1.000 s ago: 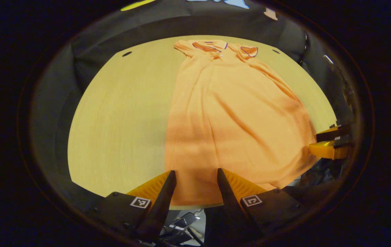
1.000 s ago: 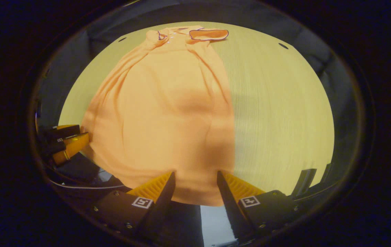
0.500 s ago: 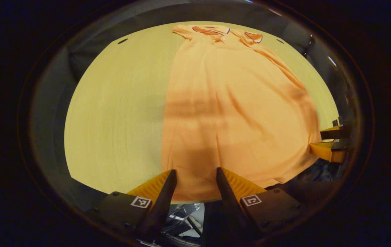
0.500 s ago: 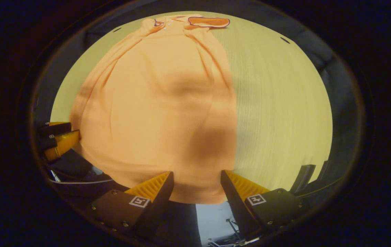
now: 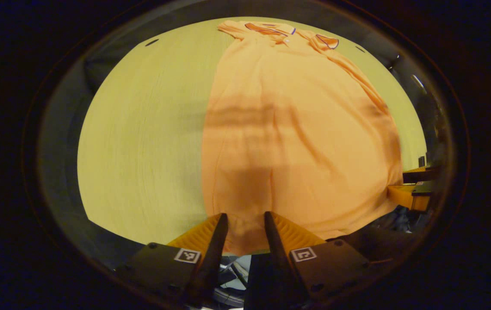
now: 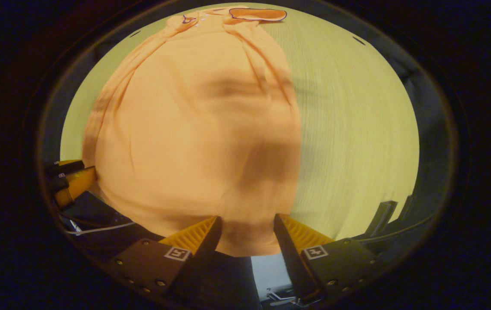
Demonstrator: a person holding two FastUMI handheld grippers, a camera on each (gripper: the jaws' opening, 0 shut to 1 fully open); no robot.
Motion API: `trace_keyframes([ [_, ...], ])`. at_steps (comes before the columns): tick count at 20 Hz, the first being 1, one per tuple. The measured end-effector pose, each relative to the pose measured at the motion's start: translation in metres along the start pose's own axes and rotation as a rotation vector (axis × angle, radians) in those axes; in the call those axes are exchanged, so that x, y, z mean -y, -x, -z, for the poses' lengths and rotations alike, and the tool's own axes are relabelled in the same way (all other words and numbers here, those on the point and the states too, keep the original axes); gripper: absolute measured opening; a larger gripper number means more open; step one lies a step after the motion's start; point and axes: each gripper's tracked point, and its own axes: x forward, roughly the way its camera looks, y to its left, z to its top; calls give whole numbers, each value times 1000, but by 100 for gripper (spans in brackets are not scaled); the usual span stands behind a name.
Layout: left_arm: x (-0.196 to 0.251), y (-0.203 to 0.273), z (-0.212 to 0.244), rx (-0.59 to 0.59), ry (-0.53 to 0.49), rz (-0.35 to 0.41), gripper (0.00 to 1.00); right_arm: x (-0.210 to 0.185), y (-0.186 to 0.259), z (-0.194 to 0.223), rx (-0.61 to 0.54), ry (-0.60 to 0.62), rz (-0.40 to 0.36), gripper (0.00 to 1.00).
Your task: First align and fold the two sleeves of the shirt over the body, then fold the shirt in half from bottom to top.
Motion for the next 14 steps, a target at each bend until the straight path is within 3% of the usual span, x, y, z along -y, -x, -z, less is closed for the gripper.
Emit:
trace_keyframes([
  [1,3,0,-3,5,-1,4,43,-2,0,-1,-9,-4,1,70],
  [2,5,-1,-7,12,-4,11,31,-3,-1,0,-19,0,9,57],
  [3,7,-2,-7,11,-5,11,23,-4,-1,0,-29,16,4,52],
  [4,7,-2,-7,5,-8,11,12,-3,0,-6,2,-10,13,37],
  [5,7,-1,-7,0,-4,12,12,-5,1,-2,-20,-12,14,21],
  [7,7,-2,-13,13,31,22,12,-4,0,-9,13,-20,10,18],
  [8,7,0,-12,15,47,27,6,-5,2,-5,5,-28,6,2],
  [14,6,0,-14,21,100,61,6,-8,5,-14,48,-82,-36,2],
])
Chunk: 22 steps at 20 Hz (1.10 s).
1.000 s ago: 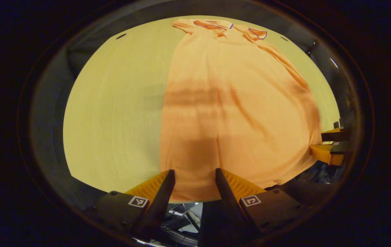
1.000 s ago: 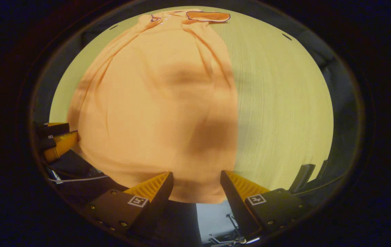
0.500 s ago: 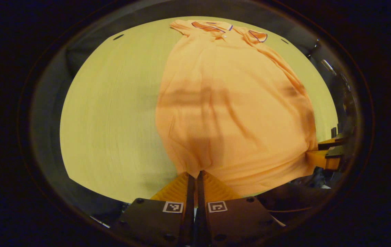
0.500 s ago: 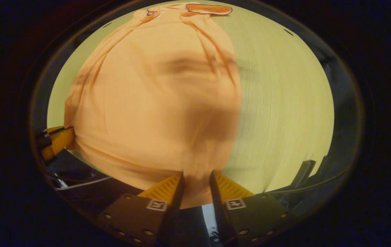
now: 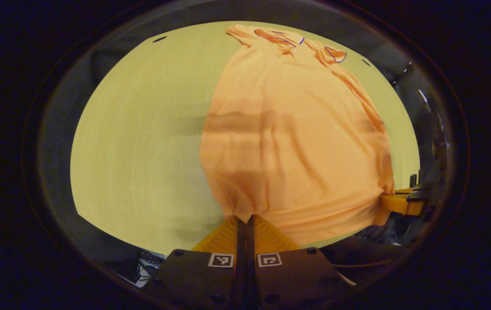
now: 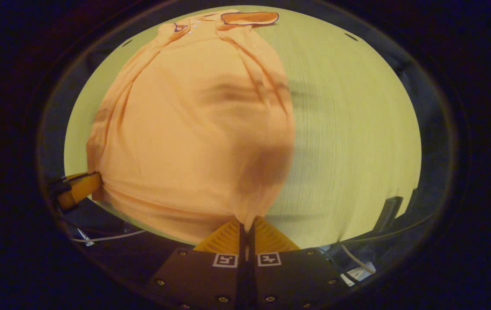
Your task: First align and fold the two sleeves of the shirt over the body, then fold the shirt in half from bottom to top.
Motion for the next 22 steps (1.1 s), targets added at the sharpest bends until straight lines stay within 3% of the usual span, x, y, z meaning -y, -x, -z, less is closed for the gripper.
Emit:
trace_keyframes([
  [4,1,12,-25,25,72,38,6,1,20,-28,58,-38,-22,2],
  [10,-4,32,-115,120,116,64,6,2,61,-112,184,-83,-67,2],
  [22,-8,34,-308,289,81,90,6,9,106,-294,393,-48,-71,2],
])
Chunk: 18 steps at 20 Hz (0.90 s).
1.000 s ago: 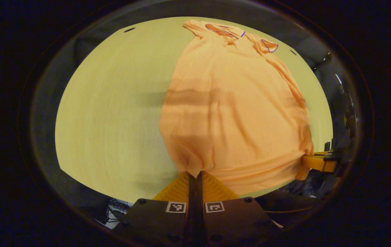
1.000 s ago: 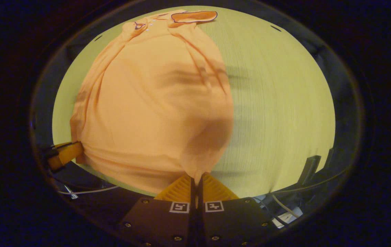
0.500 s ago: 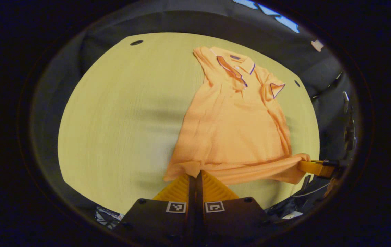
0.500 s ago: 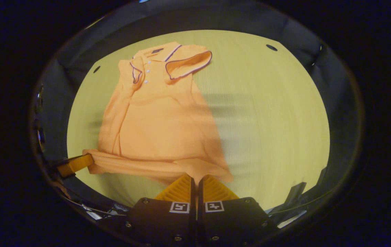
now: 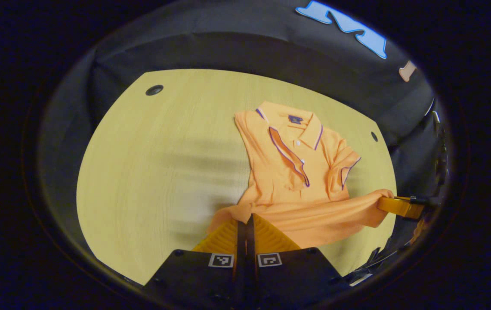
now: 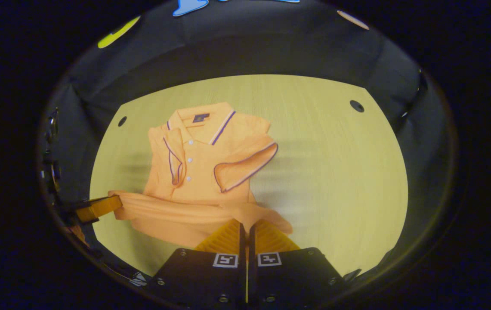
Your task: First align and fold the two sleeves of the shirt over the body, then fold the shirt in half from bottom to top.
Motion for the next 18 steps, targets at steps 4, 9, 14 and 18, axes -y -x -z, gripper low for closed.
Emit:
trace_keyframes([
  [4,8,-15,-62,62,-31,15,6,4,-12,-63,77,13,16,2],
  [9,19,-34,-141,147,-70,40,6,11,-35,-141,189,-3,30,2],
  [14,25,-75,-197,233,-111,45,6,19,-74,-190,272,0,51,2],
  [18,28,-109,-222,286,-163,29,6,25,-101,-207,318,27,68,2],
])
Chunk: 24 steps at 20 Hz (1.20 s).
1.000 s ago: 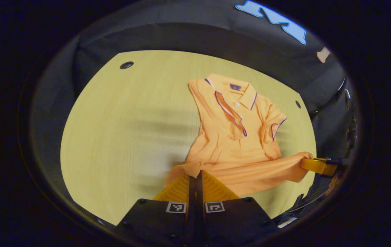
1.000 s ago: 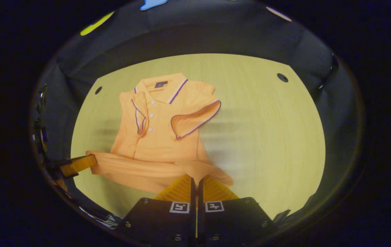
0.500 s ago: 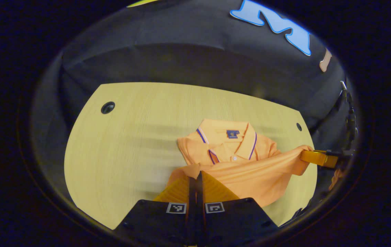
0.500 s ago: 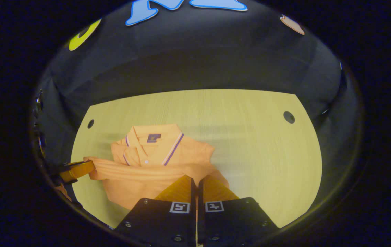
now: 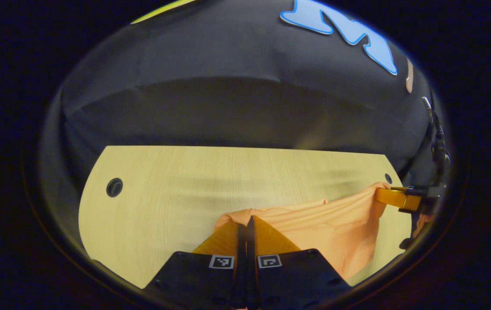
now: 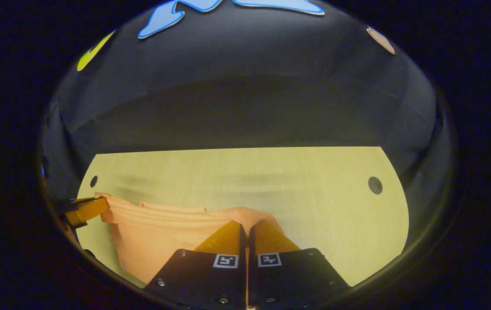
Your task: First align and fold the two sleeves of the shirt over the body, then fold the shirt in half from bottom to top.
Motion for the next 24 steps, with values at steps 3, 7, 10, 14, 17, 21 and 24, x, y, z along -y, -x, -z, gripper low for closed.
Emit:
trace_keyframes([
  [3,-7,-32,-5,34,-28,-18,6,1,-15,-2,22,21,-3,2],
  [7,-16,-63,1,44,-38,-35,6,6,-29,6,13,32,-7,2],
  [10,-15,-66,11,31,-23,-44,6,10,-32,5,12,30,-13,2],
  [14,-20,-69,13,44,-6,-44,6,10,-26,4,23,42,-17,2],
  [17,-20,-64,8,44,-1,-41,11,5,-23,4,29,45,-36,3],
  [21,-43,-47,-2,89,7,-72,65,9,-4,-10,62,43,-37,16],
  [24,-49,-23,-15,112,4,-89,68,18,23,-25,97,55,-10,45],
])
